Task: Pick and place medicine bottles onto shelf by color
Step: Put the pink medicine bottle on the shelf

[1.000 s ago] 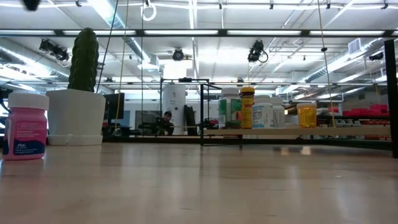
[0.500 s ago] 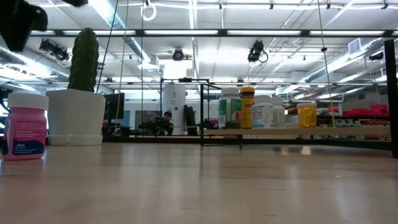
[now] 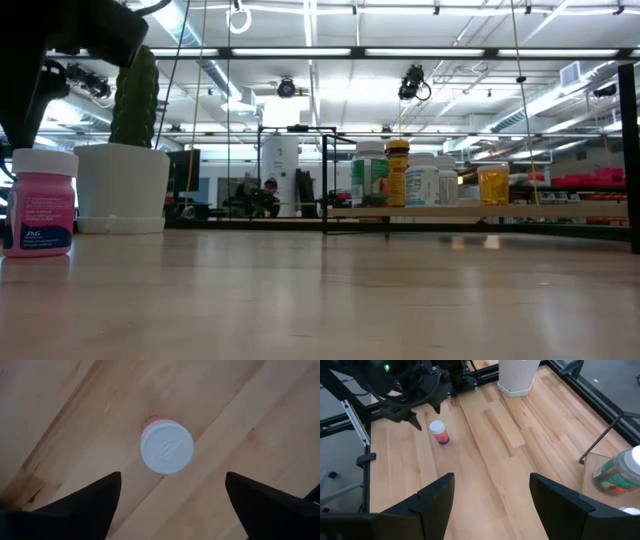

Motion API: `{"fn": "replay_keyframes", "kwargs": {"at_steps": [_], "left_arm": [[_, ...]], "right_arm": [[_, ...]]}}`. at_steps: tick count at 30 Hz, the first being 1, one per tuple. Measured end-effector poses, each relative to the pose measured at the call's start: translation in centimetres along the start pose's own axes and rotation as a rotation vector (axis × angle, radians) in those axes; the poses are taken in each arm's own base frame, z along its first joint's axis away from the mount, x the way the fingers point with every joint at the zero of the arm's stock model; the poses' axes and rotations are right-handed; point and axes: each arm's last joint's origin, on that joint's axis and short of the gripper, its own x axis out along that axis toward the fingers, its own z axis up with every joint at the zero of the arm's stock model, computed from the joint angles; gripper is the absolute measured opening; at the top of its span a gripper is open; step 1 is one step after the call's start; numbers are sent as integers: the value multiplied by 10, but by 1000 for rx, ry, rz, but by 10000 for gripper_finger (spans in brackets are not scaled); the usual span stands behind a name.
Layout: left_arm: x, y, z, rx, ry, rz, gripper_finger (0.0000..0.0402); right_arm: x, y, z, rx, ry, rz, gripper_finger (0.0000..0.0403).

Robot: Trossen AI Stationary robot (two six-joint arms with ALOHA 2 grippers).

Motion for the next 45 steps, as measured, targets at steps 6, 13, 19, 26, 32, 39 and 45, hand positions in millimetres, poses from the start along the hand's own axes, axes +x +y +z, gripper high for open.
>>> {"fn": "replay_keyframes", "kwargs": {"at_steps": [6,13,19,26,32,39,45], "left_arm": [[13,5,-2,1,0,5,370],[20,4,-1,28,-31,-42,365],[22,2,1,41,-70,-33,354],[35,-1,2,49,-40,8,338],[43,-3,2,53,0,22,309],[43,-2,6,55,-1,11,232],[43,0,23,8,-32,-28,165]], "right_arm": [[0,-1,0,40,-13,-20,264],[1,-2,1,71,-22,-36,264],[1,-3,2,104,-37,-57,264],[3,-12,6,318,-125,-170,264],[7,-29,6,460,-119,-271,264],[-4,-32,5,490,-101,-242,264],[-34,-47,4,494,-109,-237,264]]}}
